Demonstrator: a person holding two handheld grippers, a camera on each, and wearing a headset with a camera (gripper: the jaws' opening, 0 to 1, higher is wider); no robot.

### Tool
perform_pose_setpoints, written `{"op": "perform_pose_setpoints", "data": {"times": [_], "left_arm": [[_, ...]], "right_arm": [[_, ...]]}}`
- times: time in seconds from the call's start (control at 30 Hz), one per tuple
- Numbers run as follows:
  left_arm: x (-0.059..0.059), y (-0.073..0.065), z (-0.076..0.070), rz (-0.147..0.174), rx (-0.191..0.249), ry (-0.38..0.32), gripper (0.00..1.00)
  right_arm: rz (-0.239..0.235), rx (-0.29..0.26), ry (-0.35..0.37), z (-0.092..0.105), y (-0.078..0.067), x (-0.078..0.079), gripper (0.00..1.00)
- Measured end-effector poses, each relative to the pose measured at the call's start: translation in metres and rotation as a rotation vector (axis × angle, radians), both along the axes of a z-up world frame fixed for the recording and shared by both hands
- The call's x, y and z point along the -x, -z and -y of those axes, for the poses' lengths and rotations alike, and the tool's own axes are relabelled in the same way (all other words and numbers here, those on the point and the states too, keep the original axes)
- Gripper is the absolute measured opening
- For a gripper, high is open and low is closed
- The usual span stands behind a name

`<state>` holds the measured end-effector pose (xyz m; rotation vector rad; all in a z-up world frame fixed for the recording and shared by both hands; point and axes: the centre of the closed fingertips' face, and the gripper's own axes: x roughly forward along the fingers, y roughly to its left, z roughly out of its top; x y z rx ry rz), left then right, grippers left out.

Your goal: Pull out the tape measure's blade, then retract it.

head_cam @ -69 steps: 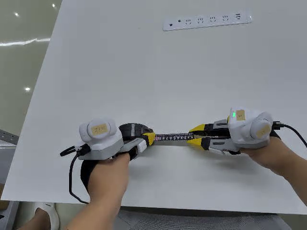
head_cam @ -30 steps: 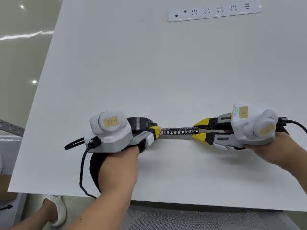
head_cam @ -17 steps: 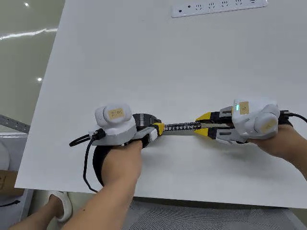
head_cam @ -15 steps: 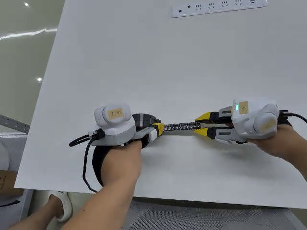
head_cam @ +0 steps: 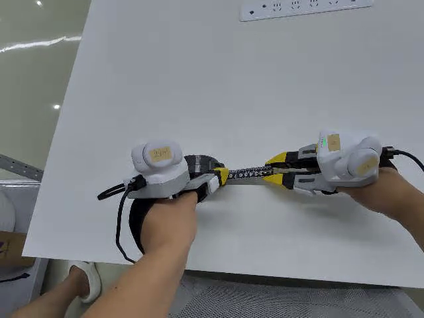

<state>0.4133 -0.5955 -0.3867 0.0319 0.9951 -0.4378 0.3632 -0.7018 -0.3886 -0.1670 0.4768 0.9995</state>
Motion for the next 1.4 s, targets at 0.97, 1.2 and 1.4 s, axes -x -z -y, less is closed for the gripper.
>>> {"op": "perform_pose_setpoints", "data": {"times": [0.97,1.2,1.4], "left_arm": [[-0.0018,-0.0005,0.0001,0.012,0.008,0.002,0.62],[-0.0005,0.0003,-0.0005,-0.005,-0.018,0.011,0.60],[-0.0012,0.0014,-0.0003,0.001,-0.037,0.035,0.59]], "right_arm": [[0.033,0.055,0.034,-0.0060,0.0039,0.0028,0.12],[0.051,0.068,0.058,-0.0054,0.0040,0.0021,0.12],[0.062,0.004,0.086,-0.0110,0.0009,0.0018,0.12]]}}
